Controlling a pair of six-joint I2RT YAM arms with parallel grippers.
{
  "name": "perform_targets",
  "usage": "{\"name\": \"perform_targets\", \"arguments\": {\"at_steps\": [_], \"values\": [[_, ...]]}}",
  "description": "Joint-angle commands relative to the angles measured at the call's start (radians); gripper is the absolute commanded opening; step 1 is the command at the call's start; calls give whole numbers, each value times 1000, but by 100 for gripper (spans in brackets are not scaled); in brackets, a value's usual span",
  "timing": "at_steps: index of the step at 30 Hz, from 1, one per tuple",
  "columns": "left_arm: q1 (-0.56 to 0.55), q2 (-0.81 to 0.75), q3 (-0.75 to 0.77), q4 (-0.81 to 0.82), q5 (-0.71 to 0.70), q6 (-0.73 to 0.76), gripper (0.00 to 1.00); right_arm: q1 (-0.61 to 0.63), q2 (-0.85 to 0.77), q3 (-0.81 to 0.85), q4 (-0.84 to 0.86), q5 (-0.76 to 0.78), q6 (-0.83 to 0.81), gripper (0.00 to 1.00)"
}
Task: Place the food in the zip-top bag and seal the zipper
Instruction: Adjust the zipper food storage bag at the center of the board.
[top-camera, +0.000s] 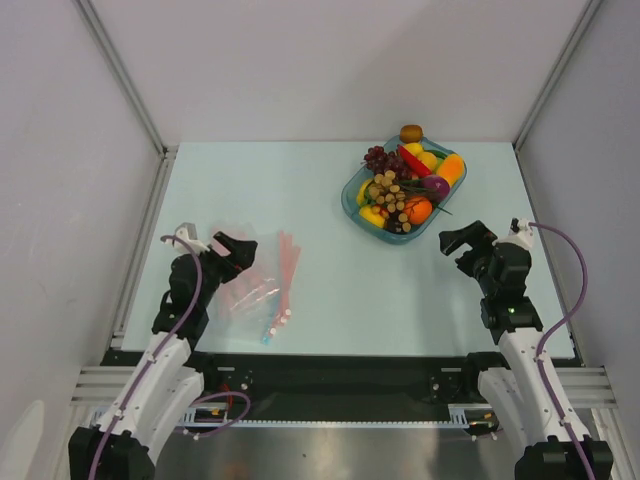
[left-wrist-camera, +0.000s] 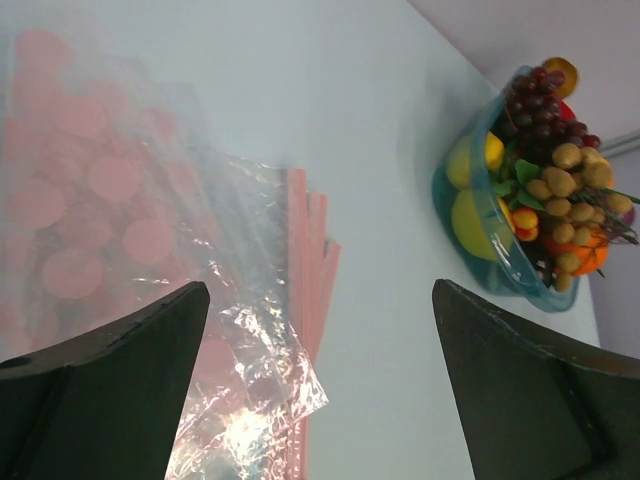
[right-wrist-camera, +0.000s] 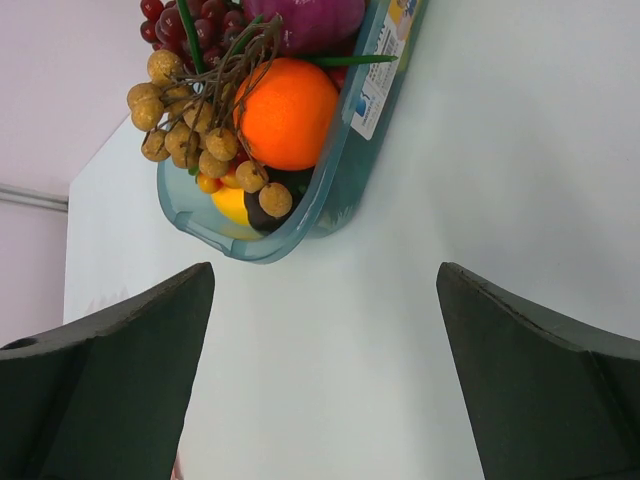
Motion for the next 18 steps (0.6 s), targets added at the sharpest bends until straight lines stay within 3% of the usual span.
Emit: {"name": "perform_targets", "arguments": {"at_steps": [1, 7, 18], "values": [[-56, 2, 97, -104, -142, 43, 100, 3, -3, 3, 24, 6, -7, 100], [-188, 197, 208, -253, -405, 73, 100, 3, 9, 3, 27, -2, 2, 100], [-194, 602, 329, -279, -394, 106, 100, 3, 19, -11, 42, -31, 7, 100]]}}
